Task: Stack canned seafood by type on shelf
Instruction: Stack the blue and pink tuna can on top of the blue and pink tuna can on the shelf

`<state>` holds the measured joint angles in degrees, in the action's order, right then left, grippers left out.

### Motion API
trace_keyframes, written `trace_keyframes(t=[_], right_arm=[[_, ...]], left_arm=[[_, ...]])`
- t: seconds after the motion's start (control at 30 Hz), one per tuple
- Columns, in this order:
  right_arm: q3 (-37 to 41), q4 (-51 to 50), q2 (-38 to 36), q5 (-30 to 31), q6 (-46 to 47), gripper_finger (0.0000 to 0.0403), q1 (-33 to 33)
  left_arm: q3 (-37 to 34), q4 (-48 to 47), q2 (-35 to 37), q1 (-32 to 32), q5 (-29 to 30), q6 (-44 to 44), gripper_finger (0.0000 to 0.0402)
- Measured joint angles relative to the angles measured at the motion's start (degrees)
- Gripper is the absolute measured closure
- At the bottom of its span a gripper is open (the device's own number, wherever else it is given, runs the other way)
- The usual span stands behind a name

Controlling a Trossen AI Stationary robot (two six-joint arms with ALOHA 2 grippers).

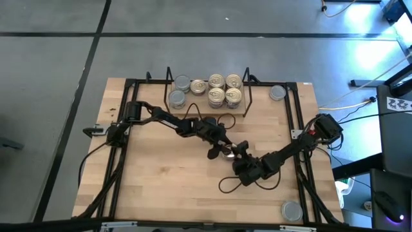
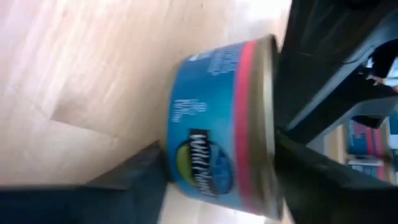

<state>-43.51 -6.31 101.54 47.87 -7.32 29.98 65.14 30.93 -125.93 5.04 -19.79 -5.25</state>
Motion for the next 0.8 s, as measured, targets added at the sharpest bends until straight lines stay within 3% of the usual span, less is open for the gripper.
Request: trace_keyframes(t=[0.07, 0.1, 0.27, 0.43, 0.8], right_arm=[[0.02, -0.35, 0.00, 0.81, 2.73, 0.0198, 0.20], [0.02, -0.39, 0.00, 1.18, 3.78, 0.0203, 0.24], [0.02, 0.01, -0.07, 1.18, 5.50, 0.0203, 1.76], [-0.13, 0.89, -0.22, 0.88, 7.52, 0.0204, 3.74], [-0.37, 0.28, -1.32, -0.90, 14.97, 0.0204, 3.72]], left_arm=[[0.00, 0.01, 0.29, 0.08, 0.34, -0.51, 0.0219], [-0.01, -0.02, 0.37, 0.15, 0.40, -0.75, 0.0219], [-0.06, -0.45, 1.62, -0.01, 0.79, -0.92, 0.0219], [-0.44, -7.44, 6.45, -0.65, 1.64, 1.28, 0.0219], [-0.68, -32.17, 21.60, -9.03, 24.73, 10.65, 0.0219]])
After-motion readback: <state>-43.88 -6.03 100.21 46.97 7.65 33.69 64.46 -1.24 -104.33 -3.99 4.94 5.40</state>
